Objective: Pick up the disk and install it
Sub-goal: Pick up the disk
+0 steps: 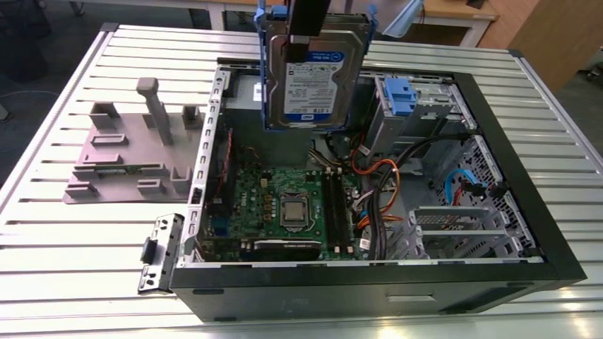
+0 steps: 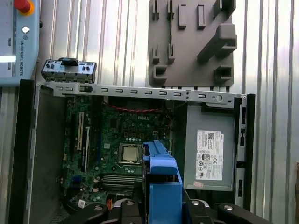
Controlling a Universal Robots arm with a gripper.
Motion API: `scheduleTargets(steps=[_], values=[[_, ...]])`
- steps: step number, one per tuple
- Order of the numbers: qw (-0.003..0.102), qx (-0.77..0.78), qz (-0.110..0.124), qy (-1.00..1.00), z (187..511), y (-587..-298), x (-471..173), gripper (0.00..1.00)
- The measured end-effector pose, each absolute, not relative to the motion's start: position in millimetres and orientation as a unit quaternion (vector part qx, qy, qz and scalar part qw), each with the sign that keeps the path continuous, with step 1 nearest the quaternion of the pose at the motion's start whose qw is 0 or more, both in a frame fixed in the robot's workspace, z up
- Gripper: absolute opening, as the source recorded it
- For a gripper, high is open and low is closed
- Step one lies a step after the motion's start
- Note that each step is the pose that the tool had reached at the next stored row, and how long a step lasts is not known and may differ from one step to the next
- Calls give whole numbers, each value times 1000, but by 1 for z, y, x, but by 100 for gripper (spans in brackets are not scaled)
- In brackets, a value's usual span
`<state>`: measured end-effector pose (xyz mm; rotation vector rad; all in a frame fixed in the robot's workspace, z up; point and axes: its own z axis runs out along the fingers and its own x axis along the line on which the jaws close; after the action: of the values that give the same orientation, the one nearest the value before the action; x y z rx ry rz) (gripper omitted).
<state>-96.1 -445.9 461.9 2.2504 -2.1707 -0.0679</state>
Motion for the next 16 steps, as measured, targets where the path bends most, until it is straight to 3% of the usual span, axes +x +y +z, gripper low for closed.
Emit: scheduleTargets(steps=[16], values=[[7, 720, -22, -694, 462, -446, -80, 36]])
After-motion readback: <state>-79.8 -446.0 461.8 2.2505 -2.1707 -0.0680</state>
